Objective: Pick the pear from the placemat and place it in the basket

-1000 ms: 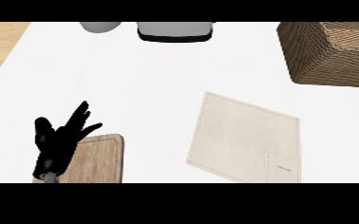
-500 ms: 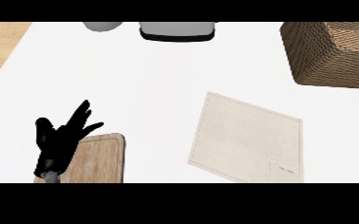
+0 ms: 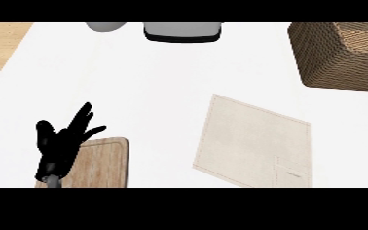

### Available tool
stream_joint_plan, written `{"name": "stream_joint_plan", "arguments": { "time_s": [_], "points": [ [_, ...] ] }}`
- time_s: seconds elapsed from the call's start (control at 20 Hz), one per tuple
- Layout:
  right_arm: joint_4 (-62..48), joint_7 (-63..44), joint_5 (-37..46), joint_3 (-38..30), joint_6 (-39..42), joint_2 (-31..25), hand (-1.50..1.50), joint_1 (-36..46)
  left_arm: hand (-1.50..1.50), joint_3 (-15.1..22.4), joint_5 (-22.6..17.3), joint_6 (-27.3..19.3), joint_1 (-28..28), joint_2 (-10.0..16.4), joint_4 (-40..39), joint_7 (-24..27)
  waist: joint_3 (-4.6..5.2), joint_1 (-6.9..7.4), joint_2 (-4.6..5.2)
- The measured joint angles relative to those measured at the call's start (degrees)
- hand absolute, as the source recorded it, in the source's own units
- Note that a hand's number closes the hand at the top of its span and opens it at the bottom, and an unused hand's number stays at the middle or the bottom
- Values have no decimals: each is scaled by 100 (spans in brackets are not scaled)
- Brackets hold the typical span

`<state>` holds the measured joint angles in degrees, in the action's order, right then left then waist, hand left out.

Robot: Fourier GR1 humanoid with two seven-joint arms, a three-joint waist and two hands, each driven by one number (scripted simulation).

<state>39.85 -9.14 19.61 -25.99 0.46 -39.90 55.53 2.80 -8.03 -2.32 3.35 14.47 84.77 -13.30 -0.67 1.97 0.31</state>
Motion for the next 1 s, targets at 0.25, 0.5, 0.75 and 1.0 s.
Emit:
{"name": "stream_joint_plan", "arguments": {
  "time_s": [0.25,0.5,0.75,1.0],
  "points": [
    [-633,466,91,-58,-130,-184,150,-36,0,19,38,-12,13,-11,44,-54,1,13,9],
    [-1119,680,634,225,-494,-494,-150,-147,0,38,64,-13,-6,-24,78,-76,2,57,31],
    [-1525,1212,866,347,-492,-775,-150,-137,0,59,119,12,-5,-33,36,-5,-10,66,29],
    [-1863,1642,811,200,-530,-986,-150,-59,0,-1,62,67,-18,-25,-6,-31,-7,50,18]
  ]
}}
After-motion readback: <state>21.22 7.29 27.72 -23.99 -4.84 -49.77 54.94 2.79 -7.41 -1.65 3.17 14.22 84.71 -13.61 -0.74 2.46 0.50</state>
